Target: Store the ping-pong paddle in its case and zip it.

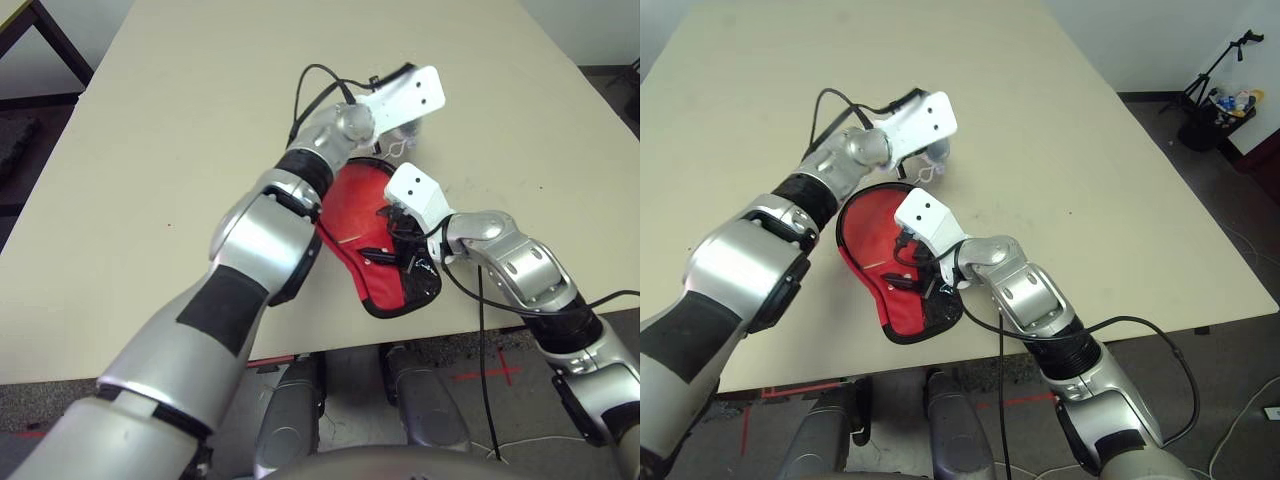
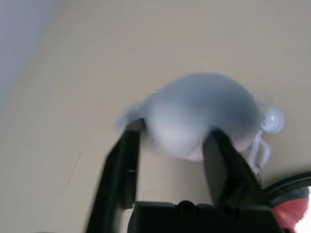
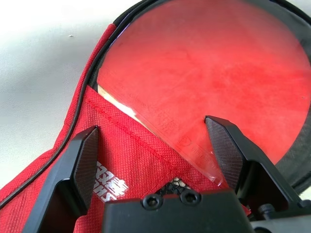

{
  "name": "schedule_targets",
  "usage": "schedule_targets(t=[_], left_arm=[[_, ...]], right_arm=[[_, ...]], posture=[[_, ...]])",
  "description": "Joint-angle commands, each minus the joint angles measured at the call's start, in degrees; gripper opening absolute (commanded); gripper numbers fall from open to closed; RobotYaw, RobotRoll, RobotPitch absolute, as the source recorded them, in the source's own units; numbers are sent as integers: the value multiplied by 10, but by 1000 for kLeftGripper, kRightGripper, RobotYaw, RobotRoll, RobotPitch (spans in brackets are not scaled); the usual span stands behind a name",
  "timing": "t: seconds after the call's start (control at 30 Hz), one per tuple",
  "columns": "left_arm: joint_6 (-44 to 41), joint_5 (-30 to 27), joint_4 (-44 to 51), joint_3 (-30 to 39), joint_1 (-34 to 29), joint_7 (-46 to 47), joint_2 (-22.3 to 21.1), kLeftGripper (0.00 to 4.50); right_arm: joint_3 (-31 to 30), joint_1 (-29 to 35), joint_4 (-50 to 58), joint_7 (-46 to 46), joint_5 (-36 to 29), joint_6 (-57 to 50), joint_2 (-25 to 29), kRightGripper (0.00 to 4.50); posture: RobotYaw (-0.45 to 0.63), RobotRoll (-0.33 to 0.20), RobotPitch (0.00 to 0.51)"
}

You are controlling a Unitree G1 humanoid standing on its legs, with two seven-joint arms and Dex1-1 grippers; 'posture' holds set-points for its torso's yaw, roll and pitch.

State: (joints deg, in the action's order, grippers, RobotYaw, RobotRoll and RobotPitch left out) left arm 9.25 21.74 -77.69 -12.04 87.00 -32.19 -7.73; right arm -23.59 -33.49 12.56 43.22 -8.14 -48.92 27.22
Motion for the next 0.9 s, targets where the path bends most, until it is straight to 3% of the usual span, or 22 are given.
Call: schedule_targets(t=[0.03, 0.13, 0.3, 0.43, 0.7, 0.9], left_arm=[[7, -30, 23, 18, 12, -82, -27, 3472], [5, -45, 39, 23, 6, -151, -54, 4470], [-21, -75, 81, 26, -15, -254, -86, 4470], [-77, -99, 176, 10, -81, -348, -102, 4470], [-154, -96, 361, -39, -221, -374, -110, 4470], [-181, -86, 429, -74, -279, -370, -124, 4470]], right_arm=[[-30, 23, -51, 5, 6, -20, -2, 4500], [-28, 21, -58, 6, 8, -15, -2, 4500], [-26, 21, -68, 7, 9, -8, -3, 4500], [-24, 19, -78, 7, 11, -3, -5, 4500], [-17, 13, -96, 3, 15, 8, -10, 4500], [-14, 8, -107, -1, 18, 13, -16, 4500]], posture=[[-44, 0, 204], [-35, 0, 204], [-23, 0, 200], [-21, 0, 197], [-31, 0, 189], [-43, 0, 184]])
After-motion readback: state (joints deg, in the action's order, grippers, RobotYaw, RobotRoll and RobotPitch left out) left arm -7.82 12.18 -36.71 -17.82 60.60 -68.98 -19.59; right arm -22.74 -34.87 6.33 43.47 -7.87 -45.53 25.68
